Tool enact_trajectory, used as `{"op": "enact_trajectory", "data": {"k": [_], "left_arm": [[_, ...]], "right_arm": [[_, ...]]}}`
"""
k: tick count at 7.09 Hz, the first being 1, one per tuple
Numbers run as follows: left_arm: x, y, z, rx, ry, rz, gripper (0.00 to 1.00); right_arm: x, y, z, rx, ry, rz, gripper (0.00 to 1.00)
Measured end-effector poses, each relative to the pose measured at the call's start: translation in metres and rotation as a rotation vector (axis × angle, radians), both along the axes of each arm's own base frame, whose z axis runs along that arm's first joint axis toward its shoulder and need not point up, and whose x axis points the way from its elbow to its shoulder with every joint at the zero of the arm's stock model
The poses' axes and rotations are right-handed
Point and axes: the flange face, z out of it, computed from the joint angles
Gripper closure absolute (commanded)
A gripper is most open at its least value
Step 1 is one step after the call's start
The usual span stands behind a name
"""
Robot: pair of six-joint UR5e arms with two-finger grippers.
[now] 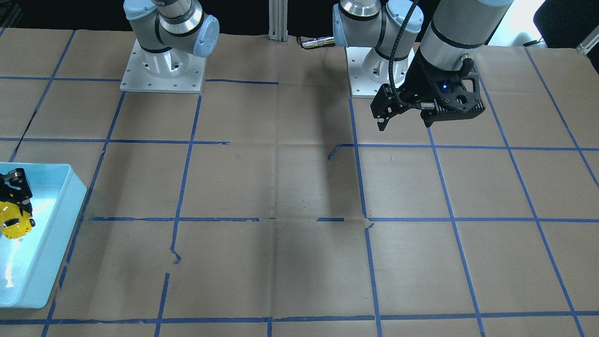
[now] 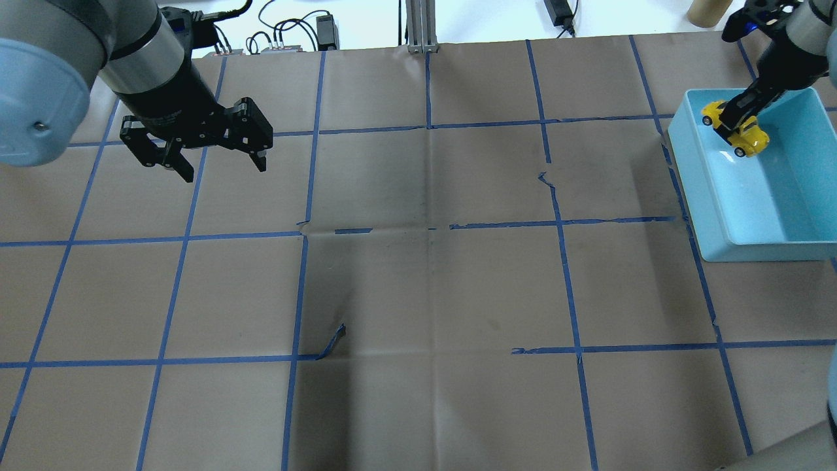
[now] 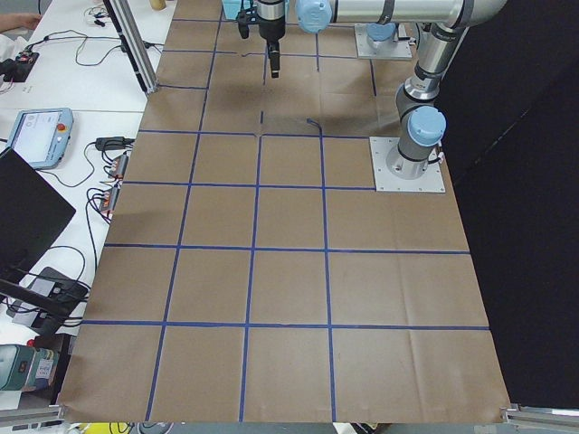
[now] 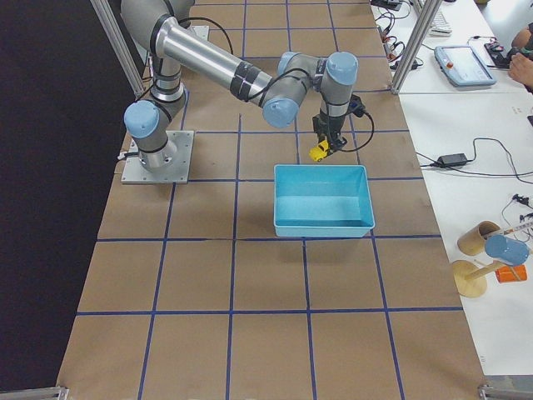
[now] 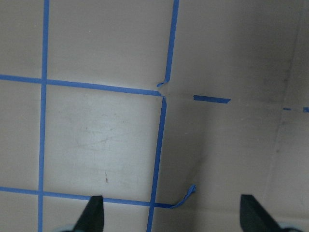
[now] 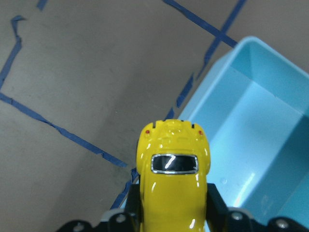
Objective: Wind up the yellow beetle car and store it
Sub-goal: 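Lift the car with the right gripper and carry it into the tray, then open the right gripper to drop the car in the tray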
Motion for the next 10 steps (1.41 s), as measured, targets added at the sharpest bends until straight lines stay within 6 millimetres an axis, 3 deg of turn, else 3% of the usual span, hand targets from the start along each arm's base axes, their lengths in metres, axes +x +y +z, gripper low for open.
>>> {"op": "enact_trajectory", "data": {"k": [2, 3, 5, 9, 10], "left_arm": [[0.001, 0.004, -0.002, 0.027, -0.008, -0.002, 0.01], [0.0, 0.004, -0.006, 0.039, -0.009, -0.005, 0.01], [-0.002, 0.004, -0.012, 0.053, -0.008, -0.015, 0.01], [-0.006, 0.004, -0.016, 0.058, -0.007, -0.024, 0.01], [-0.006, 0.004, -0.016, 0.059, -0.007, -0.025, 0.01]], "right_arm": [[-0.065, 0.016, -0.017, 0.055, -0.008, -0.345, 0.93], [-0.087, 0.018, -0.035, 0.085, -0.015, -0.44, 0.93], [-0.104, 0.013, -0.068, 0.121, -0.016, -0.501, 0.92], [-0.117, 0.001, -0.124, 0.136, 0.009, -0.499, 0.87], [-0.118, 0.0, -0.134, 0.143, 0.008, -0.495, 0.68]]}}
